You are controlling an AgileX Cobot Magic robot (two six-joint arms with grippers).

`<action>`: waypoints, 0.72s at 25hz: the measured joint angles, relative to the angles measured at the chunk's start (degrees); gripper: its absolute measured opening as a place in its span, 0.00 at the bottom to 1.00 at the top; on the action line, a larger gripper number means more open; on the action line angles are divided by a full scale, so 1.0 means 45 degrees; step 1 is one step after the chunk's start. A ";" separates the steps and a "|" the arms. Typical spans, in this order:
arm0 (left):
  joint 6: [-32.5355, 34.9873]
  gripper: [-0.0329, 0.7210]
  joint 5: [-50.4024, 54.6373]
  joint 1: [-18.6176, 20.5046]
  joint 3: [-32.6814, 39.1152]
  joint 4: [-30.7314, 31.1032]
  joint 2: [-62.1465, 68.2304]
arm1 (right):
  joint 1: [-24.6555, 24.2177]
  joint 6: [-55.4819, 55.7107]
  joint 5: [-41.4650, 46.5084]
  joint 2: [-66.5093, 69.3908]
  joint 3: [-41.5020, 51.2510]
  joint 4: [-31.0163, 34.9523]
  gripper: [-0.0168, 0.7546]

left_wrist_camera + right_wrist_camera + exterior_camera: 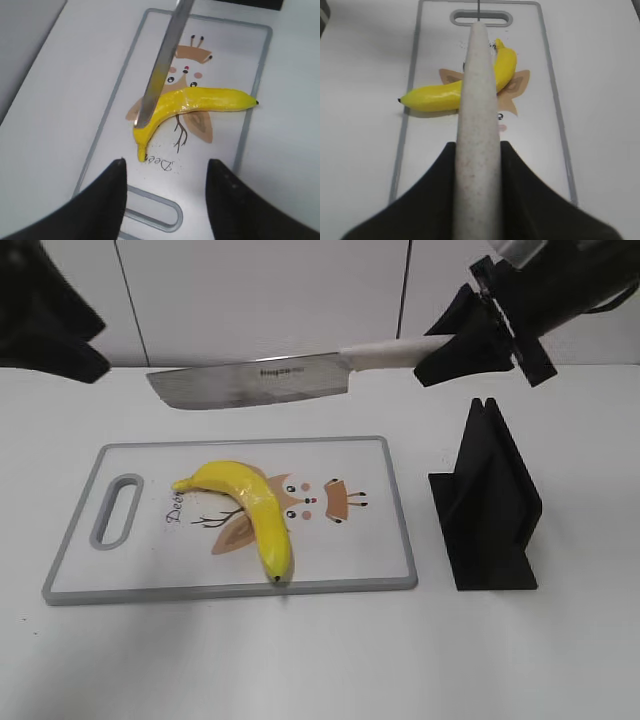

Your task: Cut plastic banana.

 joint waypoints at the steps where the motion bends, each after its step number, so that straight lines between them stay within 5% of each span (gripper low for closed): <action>1: 0.0098 0.68 0.0038 -0.0332 -0.0329 0.0274 0.0381 | 0.0086 -0.0199 0.0015 0.0143 -0.0318 -0.0198 0.25; 8: 0.0256 0.68 0.0101 -0.1733 -0.2598 0.1671 0.3094 | 0.0791 -0.0496 0.0089 0.0882 -0.1544 -0.0826 0.25; 18: 0.0224 0.67 0.0510 -0.1855 -0.3173 0.2001 0.4881 | 0.0914 -0.0534 0.0095 0.1016 -0.1618 -0.0791 0.25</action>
